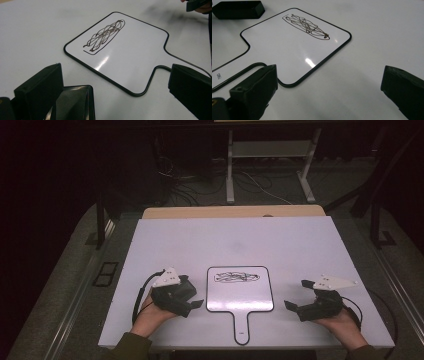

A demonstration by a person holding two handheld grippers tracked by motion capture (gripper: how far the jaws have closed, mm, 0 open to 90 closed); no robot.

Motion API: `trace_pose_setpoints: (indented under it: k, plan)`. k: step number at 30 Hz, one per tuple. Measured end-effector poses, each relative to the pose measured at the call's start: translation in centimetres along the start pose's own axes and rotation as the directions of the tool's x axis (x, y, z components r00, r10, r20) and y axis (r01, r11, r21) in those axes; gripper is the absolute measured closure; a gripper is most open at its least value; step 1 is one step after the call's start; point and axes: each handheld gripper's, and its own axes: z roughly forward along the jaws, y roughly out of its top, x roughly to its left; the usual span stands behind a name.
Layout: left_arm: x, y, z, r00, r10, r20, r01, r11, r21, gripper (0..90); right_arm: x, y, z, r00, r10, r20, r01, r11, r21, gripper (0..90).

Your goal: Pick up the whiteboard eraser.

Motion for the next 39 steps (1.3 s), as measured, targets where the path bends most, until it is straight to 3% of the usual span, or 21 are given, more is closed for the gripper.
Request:
trace_pose_setpoints:
  k: [12,21,31,39]
  plan:
    - [0.1,0.1,0.0,0.9997,-0.022,0.008,0.022,0.9997,0.014,0.0,0.1,-0.1,-0.4,0.9998,-0.012,-0.013,0.012,1.000,-0.008,0.0]
    - [0.9,0.6,-0.4,0.9999,-0.010,0.005,0.010,0.9998,0.018,0.0,0.2,-0.2,-0.2,0.9998,-0.014,-0.017,0.014,1.000,0.005,0.0]
    - [1.7,0.4,-1.0,0.9996,-0.011,-0.025,0.011,0.9995,0.029,0.0,0.3,-0.3,-0.1,0.9996,-0.020,-0.021,0.020,1.000,0.010,0.0]
    - [2.4,-0.2,-1.1,0.9983,-0.014,-0.057,0.018,0.9970,0.076,2.3,0.3,-0.4,0.0,0.9995,-0.019,-0.024,0.020,1.000,0.014,0.0]
